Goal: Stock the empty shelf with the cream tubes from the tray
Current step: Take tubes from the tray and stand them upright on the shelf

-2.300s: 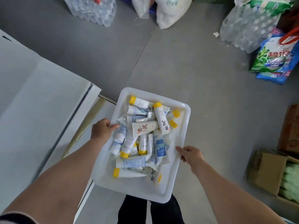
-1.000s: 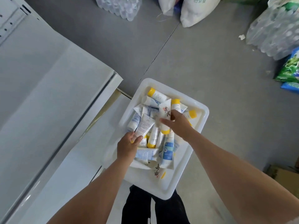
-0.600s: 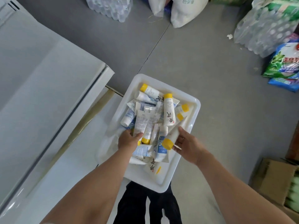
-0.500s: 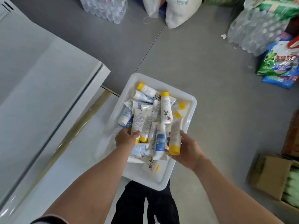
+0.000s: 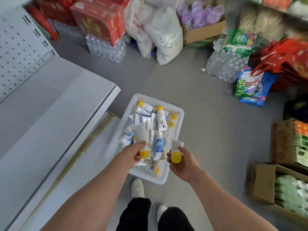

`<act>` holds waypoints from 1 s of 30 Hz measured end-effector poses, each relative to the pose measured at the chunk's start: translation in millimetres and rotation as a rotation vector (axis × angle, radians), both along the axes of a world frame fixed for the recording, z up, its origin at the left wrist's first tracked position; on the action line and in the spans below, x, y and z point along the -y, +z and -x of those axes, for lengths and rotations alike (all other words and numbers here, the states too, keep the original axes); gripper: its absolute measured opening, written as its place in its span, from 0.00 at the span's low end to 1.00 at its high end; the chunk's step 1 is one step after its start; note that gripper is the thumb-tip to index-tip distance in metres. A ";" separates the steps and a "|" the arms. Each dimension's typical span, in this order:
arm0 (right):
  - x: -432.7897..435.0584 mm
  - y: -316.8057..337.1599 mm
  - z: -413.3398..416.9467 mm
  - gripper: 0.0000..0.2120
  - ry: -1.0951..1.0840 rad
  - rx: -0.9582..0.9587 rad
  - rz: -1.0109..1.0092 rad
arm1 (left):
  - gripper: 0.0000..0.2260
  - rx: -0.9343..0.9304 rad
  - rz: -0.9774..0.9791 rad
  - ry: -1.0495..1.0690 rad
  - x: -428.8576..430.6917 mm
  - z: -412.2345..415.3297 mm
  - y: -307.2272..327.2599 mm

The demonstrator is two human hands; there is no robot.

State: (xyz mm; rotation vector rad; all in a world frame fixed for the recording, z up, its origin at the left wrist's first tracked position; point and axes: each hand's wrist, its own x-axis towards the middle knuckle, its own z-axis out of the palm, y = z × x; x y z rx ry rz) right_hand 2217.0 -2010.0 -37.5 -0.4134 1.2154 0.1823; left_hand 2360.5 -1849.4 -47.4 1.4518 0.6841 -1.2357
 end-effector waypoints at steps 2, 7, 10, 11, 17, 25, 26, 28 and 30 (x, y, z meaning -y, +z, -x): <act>-5.7 25.3 -2.5 0.17 0.050 0.026 0.076 | 0.11 0.083 0.066 0.027 -8.8 4.4 37.0; -35.2 108.8 -16.8 0.15 0.176 0.207 0.212 | 0.07 0.426 0.161 0.117 -50.7 27.4 146.5; -67.1 162.8 -14.9 0.12 0.260 0.394 0.239 | 0.07 0.631 0.165 0.194 -85.9 55.0 217.9; -78.6 180.9 -14.3 0.11 0.292 0.461 0.251 | 0.10 0.693 0.160 0.229 -99.8 63.6 238.4; -169.9 288.5 -5.0 0.12 0.518 0.807 0.353 | 0.15 1.022 0.019 0.410 -199.7 133.1 360.4; -336.8 405.5 26.6 0.09 0.797 1.239 0.399 | 0.15 1.310 -0.137 0.688 -361.8 241.0 463.6; -361.0 415.2 32.2 0.09 0.821 1.269 0.406 | 0.15 1.334 -0.151 0.716 -384.9 254.7 471.1; -411.9 431.1 45.7 0.09 0.875 1.335 0.412 | 0.15 1.380 -0.186 0.765 -433.0 282.0 483.0; -464.9 443.0 62.9 0.09 0.918 1.396 0.428 | 0.15 1.420 -0.221 0.815 -484.0 308.5 490.5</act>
